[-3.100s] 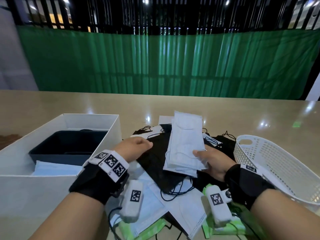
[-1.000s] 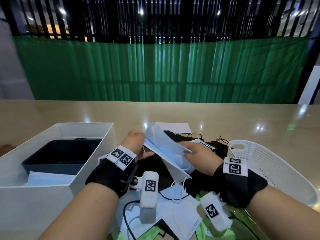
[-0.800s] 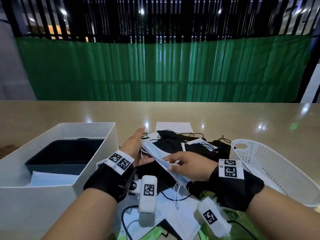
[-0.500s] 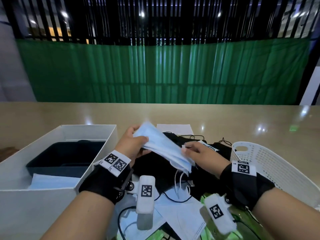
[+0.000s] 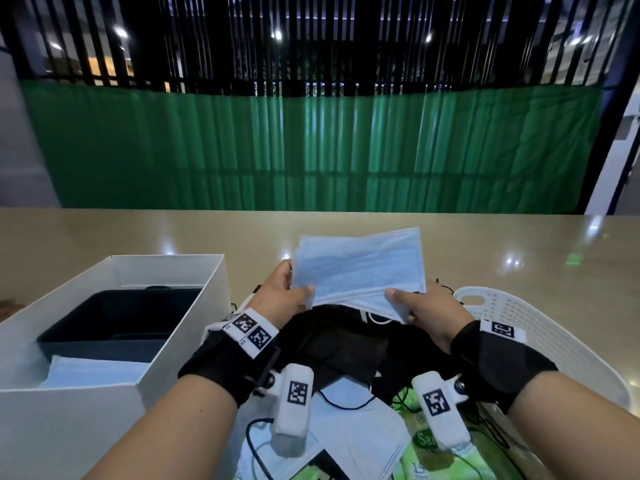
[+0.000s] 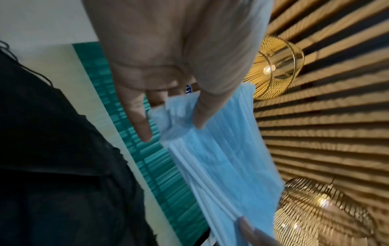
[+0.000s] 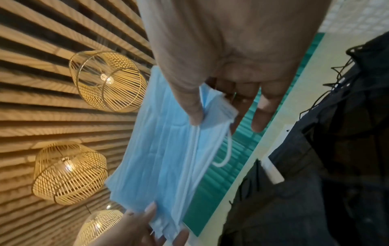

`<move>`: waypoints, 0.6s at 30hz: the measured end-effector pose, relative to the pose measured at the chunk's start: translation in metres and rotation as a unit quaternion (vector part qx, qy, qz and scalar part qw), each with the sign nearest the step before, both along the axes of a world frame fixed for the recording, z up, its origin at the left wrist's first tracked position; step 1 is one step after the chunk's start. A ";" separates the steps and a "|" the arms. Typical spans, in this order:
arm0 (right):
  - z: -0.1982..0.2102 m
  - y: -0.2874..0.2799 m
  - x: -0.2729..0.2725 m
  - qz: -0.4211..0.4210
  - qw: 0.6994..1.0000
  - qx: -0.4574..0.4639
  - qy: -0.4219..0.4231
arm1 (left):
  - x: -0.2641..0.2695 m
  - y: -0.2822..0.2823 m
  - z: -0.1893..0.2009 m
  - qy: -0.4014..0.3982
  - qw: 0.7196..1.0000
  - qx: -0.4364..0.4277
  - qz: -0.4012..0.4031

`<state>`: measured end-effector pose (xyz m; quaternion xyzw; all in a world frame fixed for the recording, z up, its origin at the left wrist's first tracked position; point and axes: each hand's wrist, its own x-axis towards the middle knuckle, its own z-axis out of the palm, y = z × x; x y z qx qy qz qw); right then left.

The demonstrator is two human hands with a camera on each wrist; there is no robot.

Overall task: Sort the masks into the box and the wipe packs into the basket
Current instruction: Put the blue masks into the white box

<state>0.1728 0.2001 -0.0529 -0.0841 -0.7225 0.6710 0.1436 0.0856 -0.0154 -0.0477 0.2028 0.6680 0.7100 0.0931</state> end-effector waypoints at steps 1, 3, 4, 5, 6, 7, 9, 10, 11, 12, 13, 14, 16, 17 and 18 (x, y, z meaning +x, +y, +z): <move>-0.001 0.002 0.000 -0.008 1.000 0.016 -0.001 | -0.003 -0.001 -0.005 0.003 0.999 -0.038 0.002; -0.004 0.005 0.000 -0.014 0.999 0.041 -0.010 | -0.006 -0.003 -0.013 0.006 0.995 -0.096 -0.007; -0.005 0.006 0.001 -0.010 0.998 0.052 -0.014 | -0.006 -0.004 -0.016 0.007 0.993 -0.118 -0.015; -0.007 0.007 0.002 -0.001 0.998 0.063 -0.019 | -0.007 -0.005 -0.020 0.010 0.990 -0.141 -0.018; -0.009 0.008 0.001 0.008 0.998 0.066 -0.021 | -0.008 -0.004 -0.023 0.014 0.986 -0.162 -0.023; -0.011 0.010 0.002 0.012 0.997 0.069 -0.025 | -0.008 -0.004 -0.024 0.016 0.983 -0.184 -0.022; -0.014 0.012 0.002 0.007 0.997 0.071 -0.040 | -0.008 -0.005 -0.028 0.025 0.971 -0.236 -0.013; -0.015 0.013 0.002 0.006 0.996 0.071 -0.050 | -0.008 -0.005 -0.029 0.029 0.968 -0.248 -0.019; -0.017 0.012 0.002 0.011 0.996 0.072 -0.057 | -0.006 -0.006 -0.029 0.021 0.968 -0.249 -0.035; -0.018 0.012 0.003 0.016 0.995 0.075 -0.059 | -0.004 -0.006 -0.028 0.014 0.968 -0.247 -0.049; -0.019 0.010 0.003 0.019 0.995 0.078 -0.061 | -0.003 -0.006 -0.028 0.007 0.966 -0.251 -0.058; -0.020 0.009 0.003 0.018 0.995 0.078 -0.064 | -0.002 -0.006 -0.028 0.006 0.964 -0.259 -0.058; -0.024 0.008 0.001 0.017 0.996 0.066 -0.065 | -0.009 -0.004 -0.036 -0.006 0.962 -0.266 -0.057; -0.027 0.009 0.000 0.018 0.996 0.051 -0.066 | -0.012 -0.003 -0.038 -0.010 0.963 -0.260 -0.061; -0.029 0.008 -0.001 0.020 0.997 0.035 -0.061 | -0.011 -0.002 -0.039 -0.004 0.964 -0.256 -0.068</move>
